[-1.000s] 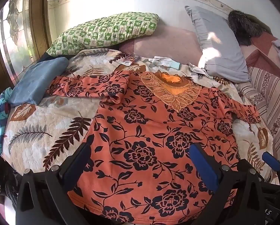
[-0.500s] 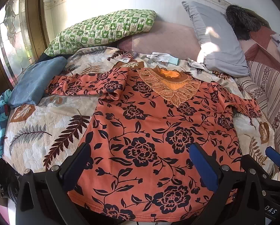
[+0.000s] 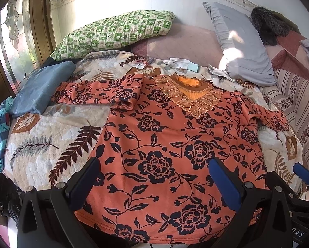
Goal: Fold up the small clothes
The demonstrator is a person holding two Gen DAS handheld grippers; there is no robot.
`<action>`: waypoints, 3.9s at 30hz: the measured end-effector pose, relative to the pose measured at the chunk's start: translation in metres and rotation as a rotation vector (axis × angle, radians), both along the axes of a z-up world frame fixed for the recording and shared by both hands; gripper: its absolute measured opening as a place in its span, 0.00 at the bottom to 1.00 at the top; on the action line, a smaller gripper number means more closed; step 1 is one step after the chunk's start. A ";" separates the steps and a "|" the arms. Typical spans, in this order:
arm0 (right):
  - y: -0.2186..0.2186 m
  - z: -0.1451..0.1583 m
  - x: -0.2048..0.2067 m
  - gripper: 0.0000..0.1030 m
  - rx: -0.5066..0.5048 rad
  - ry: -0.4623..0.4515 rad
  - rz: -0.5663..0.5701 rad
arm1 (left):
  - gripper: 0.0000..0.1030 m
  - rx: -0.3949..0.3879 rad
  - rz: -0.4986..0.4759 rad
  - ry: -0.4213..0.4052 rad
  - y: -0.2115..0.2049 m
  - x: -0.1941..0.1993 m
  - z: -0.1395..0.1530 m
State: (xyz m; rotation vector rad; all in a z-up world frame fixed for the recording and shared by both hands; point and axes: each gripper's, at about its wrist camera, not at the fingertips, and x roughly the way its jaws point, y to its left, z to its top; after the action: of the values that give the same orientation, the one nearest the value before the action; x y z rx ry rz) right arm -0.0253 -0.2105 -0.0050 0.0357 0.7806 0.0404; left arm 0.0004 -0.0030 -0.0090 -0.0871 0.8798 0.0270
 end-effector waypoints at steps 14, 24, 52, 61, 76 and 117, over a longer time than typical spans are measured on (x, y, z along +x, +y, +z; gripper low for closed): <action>-0.002 0.000 0.002 1.00 -0.007 0.002 -0.015 | 1.00 -0.019 0.013 0.011 0.003 0.002 -0.005; -0.002 -0.001 0.002 1.00 -0.006 -0.002 -0.017 | 1.00 -0.017 0.009 0.015 0.003 0.001 -0.006; 0.000 -0.004 0.001 1.00 -0.010 0.007 -0.018 | 1.00 -0.032 0.002 0.031 0.002 0.001 -0.010; 0.000 -0.005 0.002 1.00 -0.010 0.011 -0.018 | 1.00 -0.030 0.002 0.032 0.001 0.000 -0.011; -0.125 -0.076 0.043 1.00 0.289 0.384 -0.117 | 1.00 -0.181 0.205 0.266 0.112 0.005 -0.072; -0.166 -0.090 -0.002 0.06 -0.114 0.606 0.043 | 0.10 -0.121 0.054 0.452 0.101 -0.034 -0.087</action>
State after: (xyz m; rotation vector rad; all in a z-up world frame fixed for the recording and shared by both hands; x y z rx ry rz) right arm -0.0274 -0.3767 -0.0947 -0.0812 1.3883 0.0260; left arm -0.0338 0.0977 -0.0959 -0.2241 1.3309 0.0445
